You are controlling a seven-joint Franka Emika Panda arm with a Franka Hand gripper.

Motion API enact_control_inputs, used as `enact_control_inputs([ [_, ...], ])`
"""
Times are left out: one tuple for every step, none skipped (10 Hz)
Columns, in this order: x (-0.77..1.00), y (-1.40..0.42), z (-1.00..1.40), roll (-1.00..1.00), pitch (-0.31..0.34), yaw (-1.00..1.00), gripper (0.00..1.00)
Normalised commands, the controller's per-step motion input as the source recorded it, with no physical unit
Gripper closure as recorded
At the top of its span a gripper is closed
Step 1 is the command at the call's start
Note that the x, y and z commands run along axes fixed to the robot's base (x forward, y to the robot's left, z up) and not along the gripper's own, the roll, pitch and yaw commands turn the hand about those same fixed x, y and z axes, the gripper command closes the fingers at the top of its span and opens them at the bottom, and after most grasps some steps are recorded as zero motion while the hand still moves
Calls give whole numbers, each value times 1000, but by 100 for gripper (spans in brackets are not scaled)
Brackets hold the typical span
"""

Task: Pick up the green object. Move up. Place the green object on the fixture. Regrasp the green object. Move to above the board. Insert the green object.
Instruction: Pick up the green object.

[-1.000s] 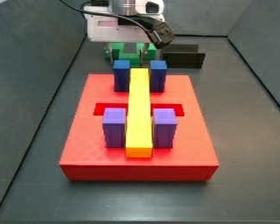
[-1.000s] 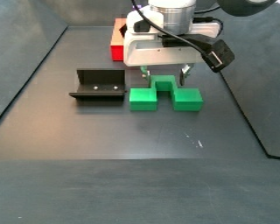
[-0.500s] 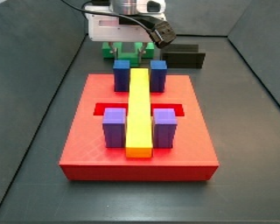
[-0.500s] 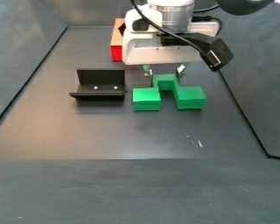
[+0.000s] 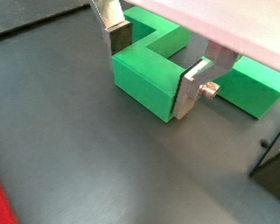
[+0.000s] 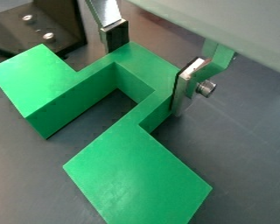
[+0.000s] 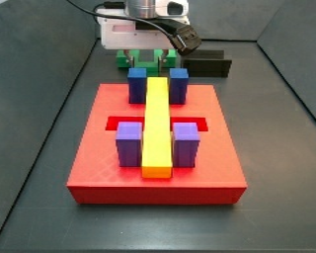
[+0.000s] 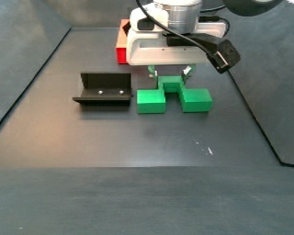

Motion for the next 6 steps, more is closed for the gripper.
enact_control_inputs([
  [0, 0, 0, 0, 0, 0, 100],
  [0, 0, 0, 0, 0, 0, 100],
  [0, 0, 0, 0, 0, 0, 100],
  [0, 0, 0, 0, 0, 0, 100],
  [0, 0, 0, 0, 0, 0, 100],
  [0, 0, 0, 0, 0, 0, 100],
])
